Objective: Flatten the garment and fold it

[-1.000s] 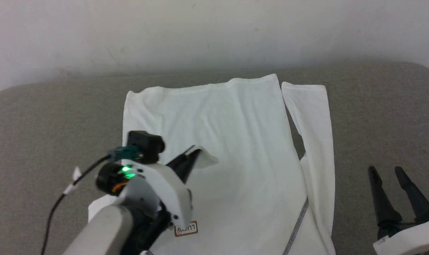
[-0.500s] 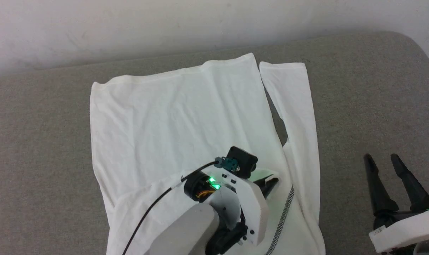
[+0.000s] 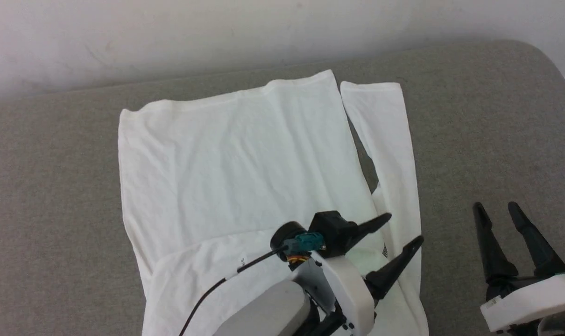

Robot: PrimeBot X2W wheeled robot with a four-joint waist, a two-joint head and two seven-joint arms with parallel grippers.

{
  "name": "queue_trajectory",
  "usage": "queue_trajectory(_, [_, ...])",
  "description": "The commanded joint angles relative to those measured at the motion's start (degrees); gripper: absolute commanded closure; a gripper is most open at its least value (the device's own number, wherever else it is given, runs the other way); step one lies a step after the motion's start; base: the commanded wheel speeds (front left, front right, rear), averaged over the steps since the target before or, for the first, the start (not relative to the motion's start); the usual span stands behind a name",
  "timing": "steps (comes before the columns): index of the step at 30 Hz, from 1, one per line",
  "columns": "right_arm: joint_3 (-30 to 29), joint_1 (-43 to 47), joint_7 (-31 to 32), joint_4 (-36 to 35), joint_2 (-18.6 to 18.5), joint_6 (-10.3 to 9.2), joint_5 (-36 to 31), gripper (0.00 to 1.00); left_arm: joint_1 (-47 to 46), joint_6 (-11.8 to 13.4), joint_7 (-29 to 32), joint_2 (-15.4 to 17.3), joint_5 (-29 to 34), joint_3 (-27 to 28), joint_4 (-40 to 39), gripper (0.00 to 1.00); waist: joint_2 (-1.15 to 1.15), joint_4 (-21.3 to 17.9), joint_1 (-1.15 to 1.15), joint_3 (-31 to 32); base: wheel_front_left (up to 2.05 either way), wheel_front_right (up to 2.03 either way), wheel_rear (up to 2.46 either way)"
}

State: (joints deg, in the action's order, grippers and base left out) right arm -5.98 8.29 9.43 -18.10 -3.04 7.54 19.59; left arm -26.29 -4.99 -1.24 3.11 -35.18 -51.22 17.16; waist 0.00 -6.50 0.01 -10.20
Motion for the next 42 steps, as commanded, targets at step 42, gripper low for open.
queue_trajectory(42, [-7.5, -40.6, 20.7, 40.8, -15.8, -0.05, 8.7, 0.0, 22.9, 9.0, -13.8, 7.7, 12.7, 50.9, -26.4, 0.0, 0.0, 17.5, -0.01, -11.1, 0.0, 0.0, 0.0])
